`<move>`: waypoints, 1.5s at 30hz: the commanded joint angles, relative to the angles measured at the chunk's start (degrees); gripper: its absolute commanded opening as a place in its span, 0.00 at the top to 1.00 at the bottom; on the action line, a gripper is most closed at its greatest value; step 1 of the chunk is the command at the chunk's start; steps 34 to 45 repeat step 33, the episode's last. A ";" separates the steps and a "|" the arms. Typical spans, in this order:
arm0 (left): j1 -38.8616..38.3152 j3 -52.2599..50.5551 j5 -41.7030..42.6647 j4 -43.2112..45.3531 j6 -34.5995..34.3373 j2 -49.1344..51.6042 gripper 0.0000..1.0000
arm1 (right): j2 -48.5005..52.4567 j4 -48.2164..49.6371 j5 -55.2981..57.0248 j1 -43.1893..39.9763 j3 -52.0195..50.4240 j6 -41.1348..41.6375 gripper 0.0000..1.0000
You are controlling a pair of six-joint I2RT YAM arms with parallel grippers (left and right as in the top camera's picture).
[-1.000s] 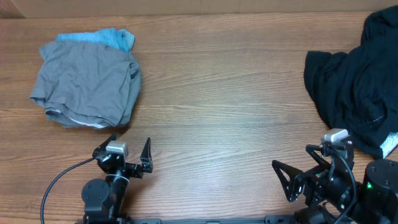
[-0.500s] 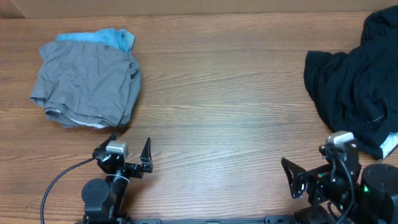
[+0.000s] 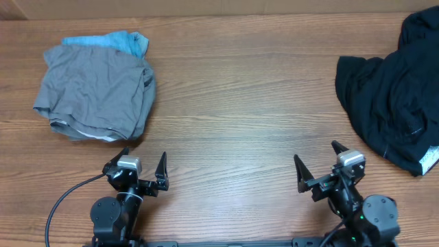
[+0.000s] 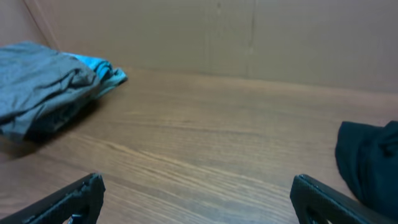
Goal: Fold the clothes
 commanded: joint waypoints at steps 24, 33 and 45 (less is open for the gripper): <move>0.39 -0.22 0.46 0.22 0.46 -0.61 0.00 | -4.59 15.04 -3.52 -0.20 -15.04 -0.02 0.00; 0.39 -0.22 0.46 0.22 0.46 -0.61 0.00 | -4.59 15.04 -3.52 -0.20 -15.04 -0.02 0.00; 0.39 -0.22 0.46 0.22 0.46 -0.61 0.00 | -4.59 15.04 -3.52 -0.20 -15.04 -0.02 0.00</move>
